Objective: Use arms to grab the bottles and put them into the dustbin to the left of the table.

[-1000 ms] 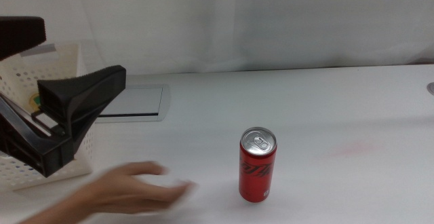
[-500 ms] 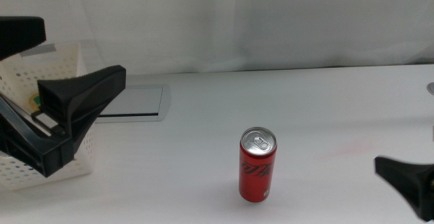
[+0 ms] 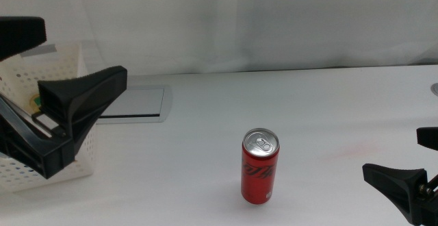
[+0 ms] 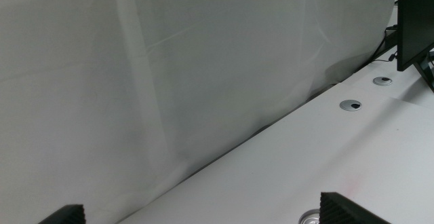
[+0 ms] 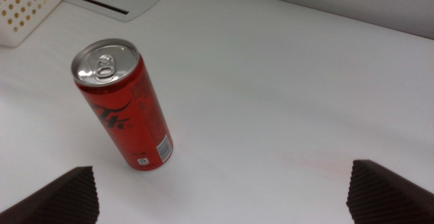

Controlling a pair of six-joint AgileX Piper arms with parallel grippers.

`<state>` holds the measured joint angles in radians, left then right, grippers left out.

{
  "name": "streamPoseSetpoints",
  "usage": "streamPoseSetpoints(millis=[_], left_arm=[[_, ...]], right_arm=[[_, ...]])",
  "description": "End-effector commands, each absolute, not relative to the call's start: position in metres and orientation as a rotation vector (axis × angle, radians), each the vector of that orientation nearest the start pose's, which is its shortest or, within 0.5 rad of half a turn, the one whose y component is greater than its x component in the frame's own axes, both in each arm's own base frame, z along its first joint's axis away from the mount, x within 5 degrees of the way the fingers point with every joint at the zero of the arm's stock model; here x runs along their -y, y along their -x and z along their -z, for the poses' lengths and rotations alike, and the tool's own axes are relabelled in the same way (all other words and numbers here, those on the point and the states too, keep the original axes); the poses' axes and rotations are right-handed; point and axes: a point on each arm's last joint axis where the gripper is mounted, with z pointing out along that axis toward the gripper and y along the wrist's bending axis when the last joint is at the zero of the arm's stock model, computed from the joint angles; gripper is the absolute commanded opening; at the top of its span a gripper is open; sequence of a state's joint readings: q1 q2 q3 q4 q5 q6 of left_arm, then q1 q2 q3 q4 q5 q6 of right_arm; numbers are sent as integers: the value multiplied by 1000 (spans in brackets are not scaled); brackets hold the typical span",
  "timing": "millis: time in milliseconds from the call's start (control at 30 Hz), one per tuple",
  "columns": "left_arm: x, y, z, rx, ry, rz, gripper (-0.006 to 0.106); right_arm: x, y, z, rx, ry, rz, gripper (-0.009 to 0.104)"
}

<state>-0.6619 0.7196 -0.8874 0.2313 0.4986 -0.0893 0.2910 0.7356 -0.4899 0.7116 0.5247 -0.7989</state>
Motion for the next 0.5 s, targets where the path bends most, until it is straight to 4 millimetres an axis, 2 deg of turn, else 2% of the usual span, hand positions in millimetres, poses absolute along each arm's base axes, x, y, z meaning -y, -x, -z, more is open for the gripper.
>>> streamPoseSetpoints(millis=[0, 233, 367, 400, 467], left_arm=[[78, -115, -400, -1716, -613, 302, 90], [78, -115, -400, -1716, -613, 302, 90], [78, -115, -400, -1716, -613, 302, 90], [78, -115, -400, -1716, -613, 302, 90], [78, -115, -400, -1716, -613, 302, 90]], right_arm=[[-69, -125, -274, -2032, 692, -431, 103], [-76, -131, -274, -2035, 686, -365, 103], [-93, -131, -274, -2008, 740, -361, 103], [-104, -130, -274, -1975, 774, -390, 103], [-115, -129, -270, -1949, 803, -419, 103]])
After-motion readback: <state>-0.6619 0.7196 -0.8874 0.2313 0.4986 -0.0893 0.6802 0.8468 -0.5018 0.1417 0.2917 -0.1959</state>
